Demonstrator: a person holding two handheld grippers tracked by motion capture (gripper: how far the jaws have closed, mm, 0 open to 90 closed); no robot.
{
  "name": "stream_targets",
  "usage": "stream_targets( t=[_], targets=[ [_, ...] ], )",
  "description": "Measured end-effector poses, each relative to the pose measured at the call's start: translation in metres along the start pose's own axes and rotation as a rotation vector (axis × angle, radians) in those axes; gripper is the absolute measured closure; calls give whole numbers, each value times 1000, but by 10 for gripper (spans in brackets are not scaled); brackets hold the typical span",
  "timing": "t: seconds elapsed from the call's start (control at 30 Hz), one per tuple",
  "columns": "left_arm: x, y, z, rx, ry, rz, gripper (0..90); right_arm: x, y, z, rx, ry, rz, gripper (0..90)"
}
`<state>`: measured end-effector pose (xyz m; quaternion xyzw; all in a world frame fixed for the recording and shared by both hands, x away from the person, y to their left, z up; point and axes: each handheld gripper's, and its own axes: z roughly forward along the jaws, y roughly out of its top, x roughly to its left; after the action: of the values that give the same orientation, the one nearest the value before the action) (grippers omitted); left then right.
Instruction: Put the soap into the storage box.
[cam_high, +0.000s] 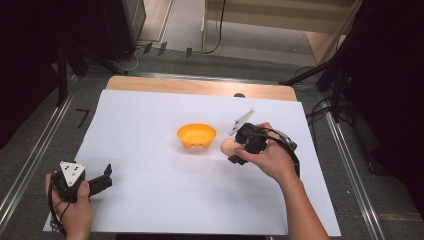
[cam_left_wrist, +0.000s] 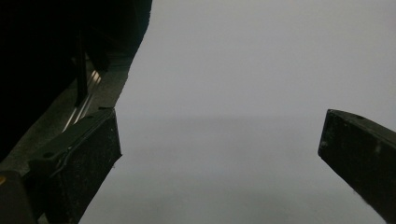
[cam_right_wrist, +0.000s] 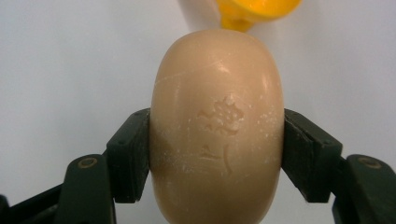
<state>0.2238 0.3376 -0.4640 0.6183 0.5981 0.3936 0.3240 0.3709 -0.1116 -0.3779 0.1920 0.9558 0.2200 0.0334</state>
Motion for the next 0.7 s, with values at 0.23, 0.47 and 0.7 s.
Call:
stream_targets(
  t=[0.23,0.47,0.7],
  targets=[
    [-3,0,0,2,11,28,0,-9,21,13,9,27,-53,332],
    [-2,0,0,2,4,24,0,-11,42,18,6,21,-120,331],
    [-2,0,1,7,7,23,0,-15,62,24,-2,34,-184,331]
  ],
)
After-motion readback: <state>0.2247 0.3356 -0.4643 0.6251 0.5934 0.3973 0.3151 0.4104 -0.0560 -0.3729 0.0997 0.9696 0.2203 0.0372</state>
